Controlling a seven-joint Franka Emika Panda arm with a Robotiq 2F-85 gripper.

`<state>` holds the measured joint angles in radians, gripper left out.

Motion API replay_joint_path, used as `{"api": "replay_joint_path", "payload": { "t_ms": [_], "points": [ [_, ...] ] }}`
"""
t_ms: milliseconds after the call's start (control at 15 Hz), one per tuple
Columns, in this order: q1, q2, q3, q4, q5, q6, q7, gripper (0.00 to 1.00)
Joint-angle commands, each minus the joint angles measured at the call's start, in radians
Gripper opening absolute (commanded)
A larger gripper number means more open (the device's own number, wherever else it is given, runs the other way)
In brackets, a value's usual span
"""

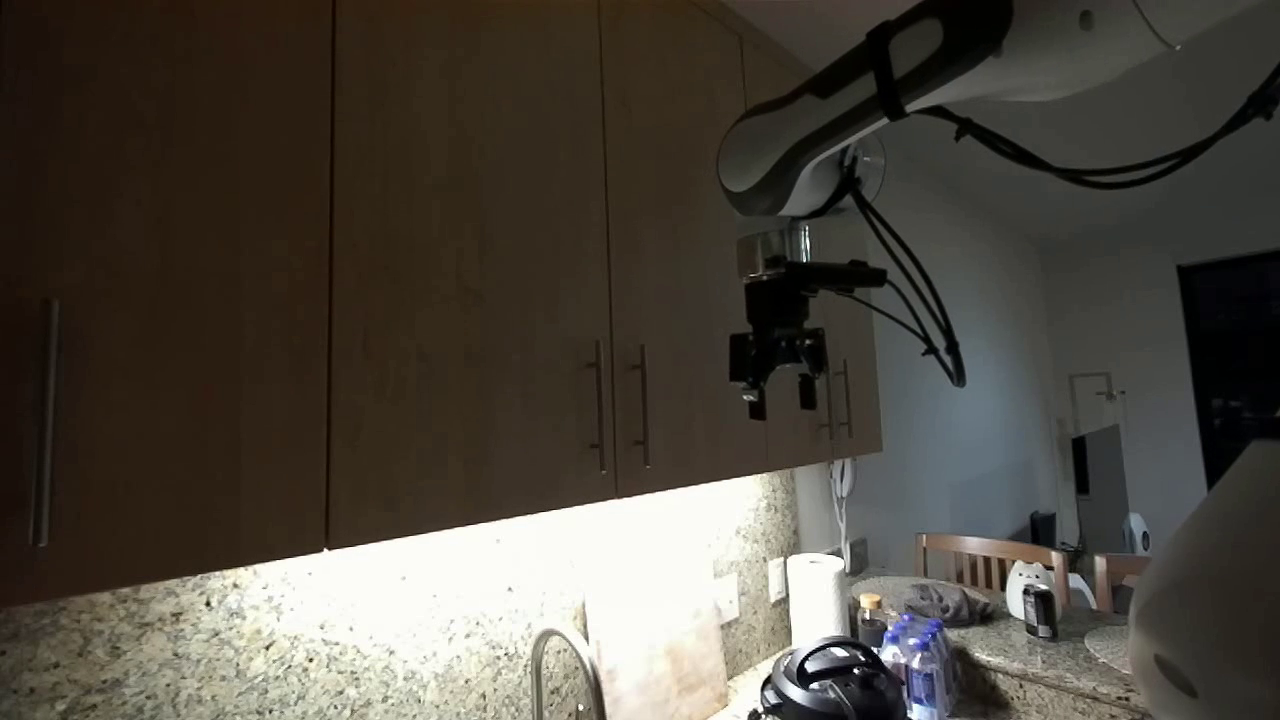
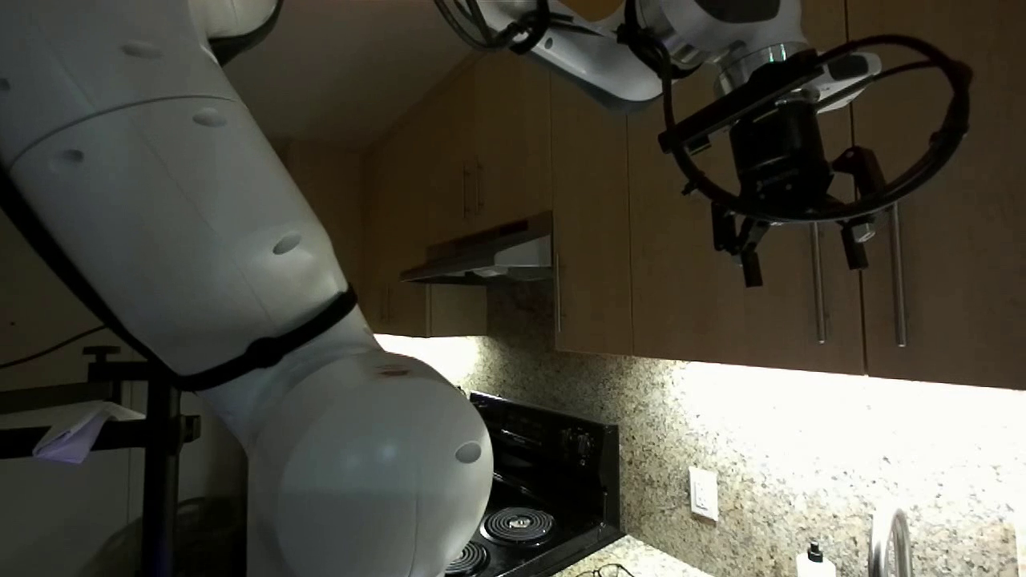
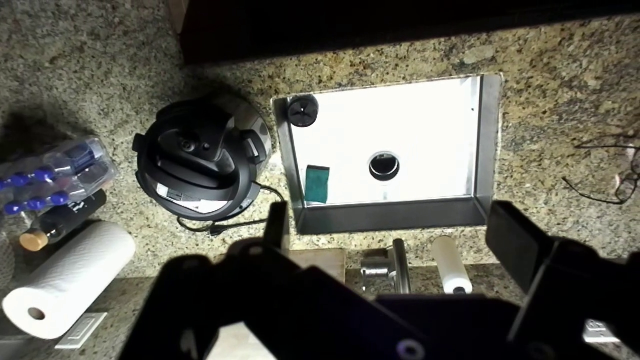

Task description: Close the open cabinet door

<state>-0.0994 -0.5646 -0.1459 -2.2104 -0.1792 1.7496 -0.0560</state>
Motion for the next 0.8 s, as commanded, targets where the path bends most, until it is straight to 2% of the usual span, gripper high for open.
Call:
{"api": "replay_joint_path", "payload": {
  "t_ms": [0, 733],
  "points": [
    [-0.007, -0.035, 0.006, -0.032, 0.013, 0.012, -0.002, 1.0],
    [-0.009, -0.017, 0.007, -0.004, 0.004, 0.001, -0.004, 1.0]
  ]
}}
